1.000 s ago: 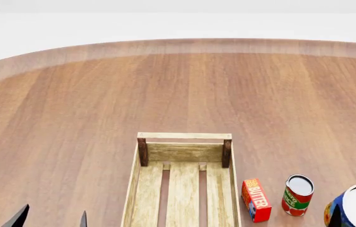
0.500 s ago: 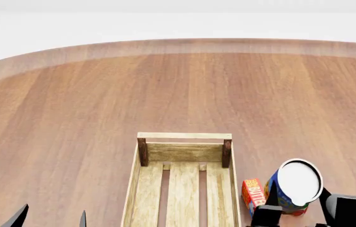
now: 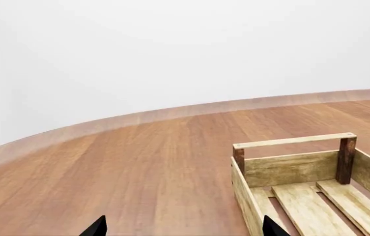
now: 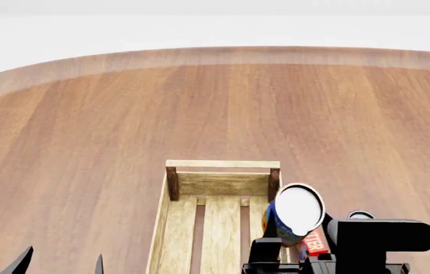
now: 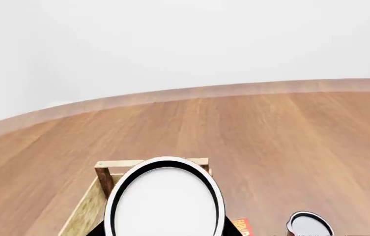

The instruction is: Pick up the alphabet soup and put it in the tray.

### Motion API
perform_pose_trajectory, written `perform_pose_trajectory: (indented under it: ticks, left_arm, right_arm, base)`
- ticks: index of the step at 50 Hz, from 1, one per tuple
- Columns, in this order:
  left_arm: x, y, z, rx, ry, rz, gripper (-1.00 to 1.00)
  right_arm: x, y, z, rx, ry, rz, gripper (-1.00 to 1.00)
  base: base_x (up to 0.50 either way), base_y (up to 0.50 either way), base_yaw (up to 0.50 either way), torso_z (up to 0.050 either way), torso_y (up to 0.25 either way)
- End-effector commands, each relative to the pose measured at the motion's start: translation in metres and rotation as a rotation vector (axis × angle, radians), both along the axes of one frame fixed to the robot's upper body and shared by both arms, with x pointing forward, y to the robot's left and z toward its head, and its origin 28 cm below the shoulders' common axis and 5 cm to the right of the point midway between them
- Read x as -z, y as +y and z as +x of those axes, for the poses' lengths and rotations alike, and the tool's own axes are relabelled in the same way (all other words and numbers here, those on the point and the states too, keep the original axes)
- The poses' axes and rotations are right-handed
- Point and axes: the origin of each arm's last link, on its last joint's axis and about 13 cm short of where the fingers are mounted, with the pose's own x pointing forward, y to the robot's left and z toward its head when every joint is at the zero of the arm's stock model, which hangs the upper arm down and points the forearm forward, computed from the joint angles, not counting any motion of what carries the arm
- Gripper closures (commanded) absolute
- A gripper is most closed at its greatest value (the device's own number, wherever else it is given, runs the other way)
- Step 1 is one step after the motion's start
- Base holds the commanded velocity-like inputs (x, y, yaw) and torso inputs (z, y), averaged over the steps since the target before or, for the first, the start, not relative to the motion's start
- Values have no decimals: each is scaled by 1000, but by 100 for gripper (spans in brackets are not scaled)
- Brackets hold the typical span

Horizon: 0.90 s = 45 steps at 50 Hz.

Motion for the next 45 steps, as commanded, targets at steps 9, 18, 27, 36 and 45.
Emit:
perform_pose_trajectory:
  ticks: [9, 18, 27, 36, 45]
  left_arm:
    - [0, 0, -1, -2, 3, -3, -100]
    - [0, 1, -1, -3, 3, -9, -100]
    - [-2, 1, -2, -3, -2, -9, -100]
    - [-3, 1, -3, -9, -5, -11, -100]
    - [-4, 1, -3, -8, -7, -13, -100]
  right_arm:
    - [24, 29, 27, -98, 49, -13, 100]
    - [40, 39, 36, -122, 92, -18, 100]
    - [52, 47, 48, -125, 133, -35, 100]
    - [67, 56, 62, -135, 170, -40, 100]
    - [73, 61, 71, -134, 196, -45, 100]
  base:
    - [0, 0, 0, 0, 1]
    - [0, 0, 0, 0, 0]
    - [0, 0, 0, 0, 1]
    - [0, 0, 0, 0, 1]
    - [0, 0, 0, 1, 0]
